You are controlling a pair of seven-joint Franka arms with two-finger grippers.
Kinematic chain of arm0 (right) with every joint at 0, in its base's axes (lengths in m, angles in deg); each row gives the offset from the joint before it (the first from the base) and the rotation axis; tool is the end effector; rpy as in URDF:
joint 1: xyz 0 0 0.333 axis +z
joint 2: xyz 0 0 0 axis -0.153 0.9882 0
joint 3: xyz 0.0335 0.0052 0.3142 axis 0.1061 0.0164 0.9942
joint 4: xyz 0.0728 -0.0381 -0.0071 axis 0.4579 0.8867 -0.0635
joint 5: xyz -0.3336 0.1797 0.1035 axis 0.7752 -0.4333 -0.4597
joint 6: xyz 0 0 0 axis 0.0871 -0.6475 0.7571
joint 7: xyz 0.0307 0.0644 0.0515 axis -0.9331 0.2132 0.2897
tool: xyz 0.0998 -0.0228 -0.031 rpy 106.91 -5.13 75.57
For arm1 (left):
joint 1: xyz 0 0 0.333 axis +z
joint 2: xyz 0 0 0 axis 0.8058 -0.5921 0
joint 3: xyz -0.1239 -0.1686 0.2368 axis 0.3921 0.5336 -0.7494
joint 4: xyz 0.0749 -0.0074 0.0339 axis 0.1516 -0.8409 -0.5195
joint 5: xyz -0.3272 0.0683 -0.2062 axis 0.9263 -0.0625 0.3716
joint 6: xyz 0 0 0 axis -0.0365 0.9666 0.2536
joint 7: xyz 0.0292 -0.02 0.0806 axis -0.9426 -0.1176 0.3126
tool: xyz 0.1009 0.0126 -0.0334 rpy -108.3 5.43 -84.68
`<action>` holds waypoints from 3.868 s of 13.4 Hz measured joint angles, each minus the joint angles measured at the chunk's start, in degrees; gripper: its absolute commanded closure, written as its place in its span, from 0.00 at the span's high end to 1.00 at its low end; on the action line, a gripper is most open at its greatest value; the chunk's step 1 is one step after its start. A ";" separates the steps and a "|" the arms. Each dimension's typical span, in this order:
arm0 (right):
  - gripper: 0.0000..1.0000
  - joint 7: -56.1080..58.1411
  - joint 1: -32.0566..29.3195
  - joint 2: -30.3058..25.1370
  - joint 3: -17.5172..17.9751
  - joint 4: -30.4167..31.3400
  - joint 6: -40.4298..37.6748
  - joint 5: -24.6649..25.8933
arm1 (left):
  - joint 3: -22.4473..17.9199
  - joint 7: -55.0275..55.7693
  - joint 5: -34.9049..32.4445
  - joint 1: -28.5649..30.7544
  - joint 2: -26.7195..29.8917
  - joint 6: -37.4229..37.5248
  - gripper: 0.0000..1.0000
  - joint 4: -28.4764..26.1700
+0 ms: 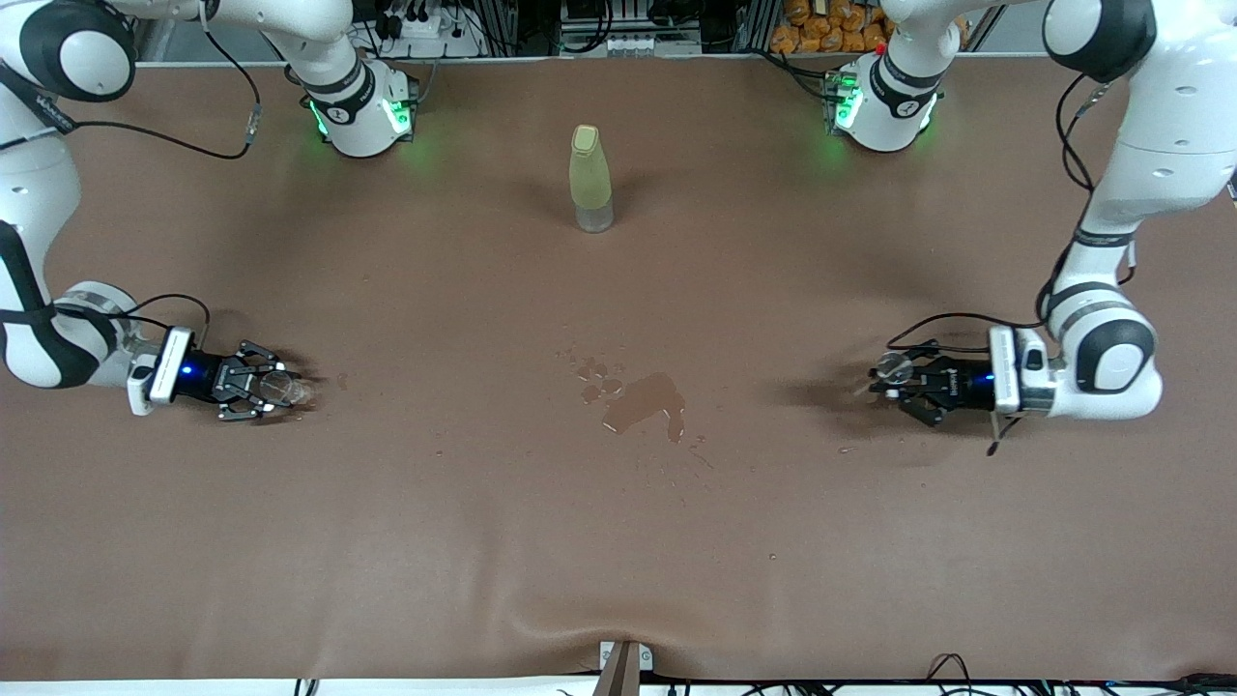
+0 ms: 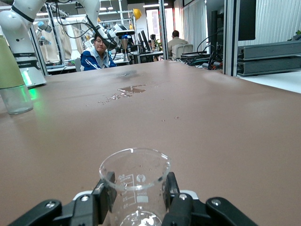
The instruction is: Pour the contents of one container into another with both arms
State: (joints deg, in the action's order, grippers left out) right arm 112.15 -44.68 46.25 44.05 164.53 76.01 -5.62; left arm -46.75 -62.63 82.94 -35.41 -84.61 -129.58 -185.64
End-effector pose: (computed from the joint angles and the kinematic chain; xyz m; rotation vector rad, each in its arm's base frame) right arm 0.5509 -0.1987 0.0773 -1.5252 -1.2235 -1.1226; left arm 0.6031 0.0451 0.1686 1.2593 -1.3960 1.0325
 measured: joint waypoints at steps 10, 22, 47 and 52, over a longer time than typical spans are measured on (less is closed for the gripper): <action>0.79 -0.05 -0.51 0.53 0.00 -1.22 -2.80 0.10 | -0.22 -4.29 -2.79 12.79 -3.63 0.31 0.00 -1.29; 1.00 -19.53 -1.11 -1.95 1.29 -14.78 -7.45 8.04 | -0.22 -4.32 -2.78 13.14 -7.53 -1.74 0.49 -1.33; 1.00 -113.76 35.30 -44.52 -12.45 -5.79 1.46 39.34 | -3.36 66.17 -32.75 6.89 22.48 -11.40 1.00 4.33; 1.00 -133.63 37.28 -51.71 -12.88 -5.81 -5.70 54.48 | -3.10 94.67 -43.15 -0.43 27.78 -13.94 1.00 5.12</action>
State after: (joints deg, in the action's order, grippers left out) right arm -21.48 -7.40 -5.47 31.17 158.72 70.31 48.86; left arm -49.86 32.04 39.79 -35.83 -56.83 -143.53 -180.52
